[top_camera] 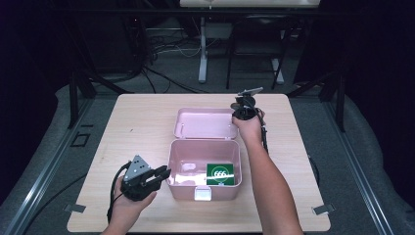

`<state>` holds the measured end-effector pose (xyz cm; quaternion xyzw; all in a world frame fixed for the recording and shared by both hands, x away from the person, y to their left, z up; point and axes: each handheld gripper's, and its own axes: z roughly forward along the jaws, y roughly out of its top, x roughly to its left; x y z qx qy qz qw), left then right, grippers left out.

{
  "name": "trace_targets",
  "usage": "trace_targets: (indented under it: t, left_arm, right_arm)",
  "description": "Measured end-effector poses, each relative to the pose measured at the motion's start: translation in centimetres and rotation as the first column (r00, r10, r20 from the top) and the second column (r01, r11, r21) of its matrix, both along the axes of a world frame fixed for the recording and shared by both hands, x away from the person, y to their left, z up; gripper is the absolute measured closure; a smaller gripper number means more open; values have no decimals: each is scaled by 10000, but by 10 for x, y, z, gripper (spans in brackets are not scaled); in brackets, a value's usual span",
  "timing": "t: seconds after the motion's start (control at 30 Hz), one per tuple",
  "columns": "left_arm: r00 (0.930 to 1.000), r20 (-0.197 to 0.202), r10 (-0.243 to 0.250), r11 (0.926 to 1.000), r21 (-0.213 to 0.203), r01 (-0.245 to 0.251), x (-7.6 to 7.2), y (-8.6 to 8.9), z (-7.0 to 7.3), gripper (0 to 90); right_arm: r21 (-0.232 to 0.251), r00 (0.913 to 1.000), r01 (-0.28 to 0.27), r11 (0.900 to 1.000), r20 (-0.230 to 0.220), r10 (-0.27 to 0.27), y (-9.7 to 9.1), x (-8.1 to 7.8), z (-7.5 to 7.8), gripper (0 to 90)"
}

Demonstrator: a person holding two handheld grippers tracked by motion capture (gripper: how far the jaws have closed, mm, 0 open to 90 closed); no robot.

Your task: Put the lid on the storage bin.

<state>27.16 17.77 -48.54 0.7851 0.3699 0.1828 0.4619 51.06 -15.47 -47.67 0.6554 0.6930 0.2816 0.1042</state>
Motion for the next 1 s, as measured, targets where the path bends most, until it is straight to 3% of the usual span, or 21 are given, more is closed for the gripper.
trace_targets:
  t: [0.5, 0.73, 0.87, 1.0]
  left_arm:
    - [10000, 15, 14, 10000, -5, -14, 0, 0, 0, 765]
    - [10000, 3, 39, 10000, -21, -39, 0, 0, 0, 766]
    - [10000, 2, 59, 10000, -33, -59, 0, 0, 0, 766]
    - [10000, 12, 85, 10000, -45, -85, 0, -1, 0, 767]
  right_arm:
    - [-103, 9983, -34, 9999, 586, 40, 1, -6, 14, 847]
    - [-20, 9922, -151, 9999, 1235, 152, -1, -13, 27, 853]
    - [212, 9893, -151, 9997, 1455, 119, -3, -19, 36, 858]
    - [85, 9865, -305, 9995, 1613, 288, -4, -23, 43, 860]
